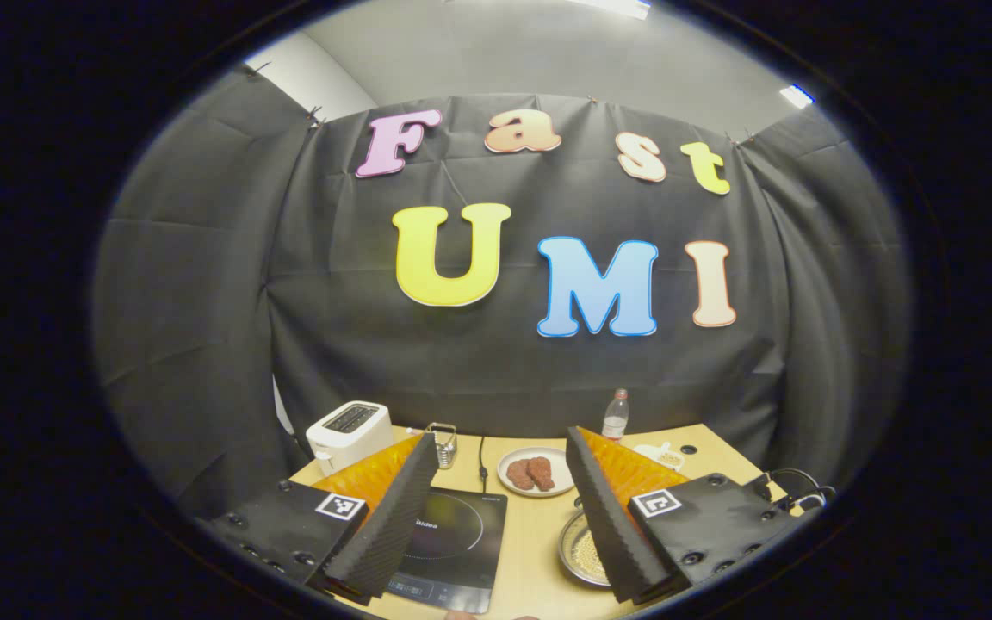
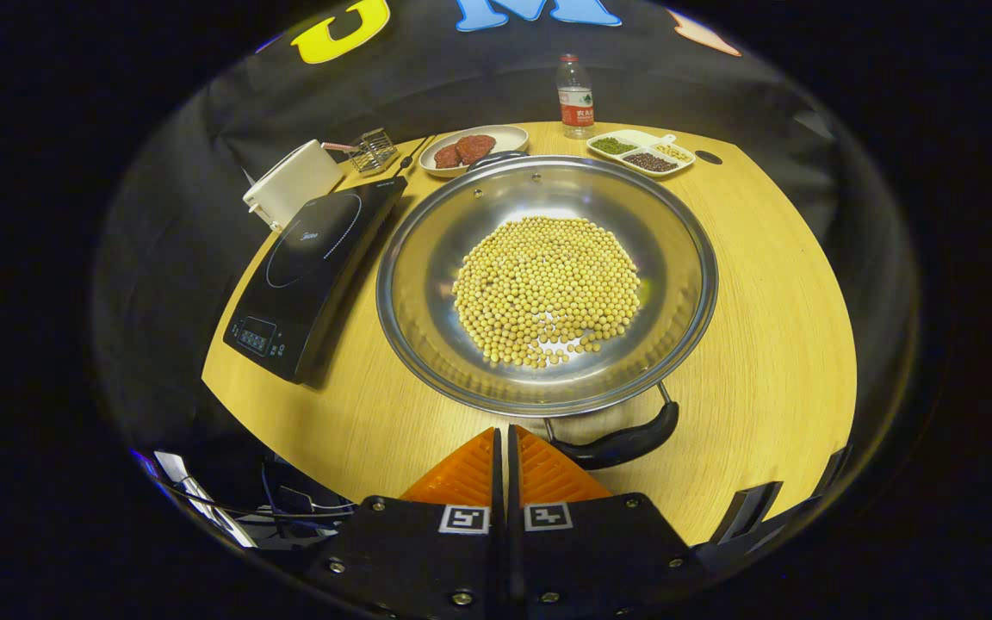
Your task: First push the handle of the pot to place it horizontally, then grasp the pot with both hands and set it on the induction cooktop.
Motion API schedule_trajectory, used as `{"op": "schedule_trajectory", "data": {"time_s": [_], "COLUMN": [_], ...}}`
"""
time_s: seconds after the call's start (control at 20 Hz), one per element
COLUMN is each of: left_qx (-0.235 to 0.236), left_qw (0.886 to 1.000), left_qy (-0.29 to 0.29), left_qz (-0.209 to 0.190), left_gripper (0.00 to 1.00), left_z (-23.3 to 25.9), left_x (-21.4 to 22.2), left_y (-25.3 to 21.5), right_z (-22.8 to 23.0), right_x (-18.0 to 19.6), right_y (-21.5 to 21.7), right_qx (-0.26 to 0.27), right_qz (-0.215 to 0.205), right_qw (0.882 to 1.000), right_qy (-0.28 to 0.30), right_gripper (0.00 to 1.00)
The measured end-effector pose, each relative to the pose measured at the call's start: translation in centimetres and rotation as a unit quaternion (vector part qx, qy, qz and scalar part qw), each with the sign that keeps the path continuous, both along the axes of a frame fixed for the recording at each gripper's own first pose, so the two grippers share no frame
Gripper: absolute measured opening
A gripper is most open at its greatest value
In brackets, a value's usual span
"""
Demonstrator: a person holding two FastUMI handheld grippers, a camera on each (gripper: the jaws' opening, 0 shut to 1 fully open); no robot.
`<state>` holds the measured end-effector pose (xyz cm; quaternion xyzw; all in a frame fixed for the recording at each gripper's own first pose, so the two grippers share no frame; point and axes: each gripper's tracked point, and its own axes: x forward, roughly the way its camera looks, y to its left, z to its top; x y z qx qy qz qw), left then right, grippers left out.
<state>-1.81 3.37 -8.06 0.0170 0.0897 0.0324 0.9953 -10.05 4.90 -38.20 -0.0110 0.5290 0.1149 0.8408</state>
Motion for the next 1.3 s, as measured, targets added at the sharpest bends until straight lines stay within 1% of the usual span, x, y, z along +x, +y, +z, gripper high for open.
{"op": "schedule_trajectory", "data": {"time_s": [0.1,0.25,0.4,0.6,0.75,0.9,1.15,1.3], "left_qx": [-0.001,-0.004,-0.005,-0.003,-0.003,0.000,0.001,0.000], "left_qw": [1.000,1.000,1.000,1.000,1.000,1.000,0.999,0.999], "left_qy": [0.000,0.001,0.002,0.003,0.003,0.003,0.003,0.006], "left_qz": [0.003,0.003,-0.002,-0.012,-0.019,-0.027,-0.038,-0.041], "left_gripper": [0.95,0.95,0.95,0.95,0.95,0.95,0.95,0.95], "left_z": [-0.1,-0.2,-0.3,-0.4,-0.4,-0.4,-0.2,-0.6], "left_x": [0.0,0.3,0.7,1.2,1.8,2.1,2.7,2.6], "left_y": [0.1,0.0,-0.7,-1.4,-1.9,-2.6,-3.6,-4.0], "right_z": [-0.3,-0.5,-0.6,-0.4,-0.5,-0.7,-0.9,-0.8], "right_x": [0.0,0.0,0.5,0.8,1.6,1.5,1.8,2.6], "right_y": [-0.5,-0.7,-1.7,-3.1,-4.4,-5.9,-7.8,-9.0], "right_qx": [-0.005,0.002,-0.008,-0.007,-0.021,-0.036,-0.051,-0.057], "right_qz": [-0.005,-0.015,-0.023,-0.041,-0.043,-0.048,-0.058,-0.067], "right_qw": [1.000,1.000,1.000,0.999,0.999,0.998,0.997,0.996], "right_qy": [0.002,0.007,0.008,0.007,0.002,0.004,0.004,0.002], "right_gripper": [0.00,0.01,0.00,0.01,0.01,0.01,0.01,0.00]}}
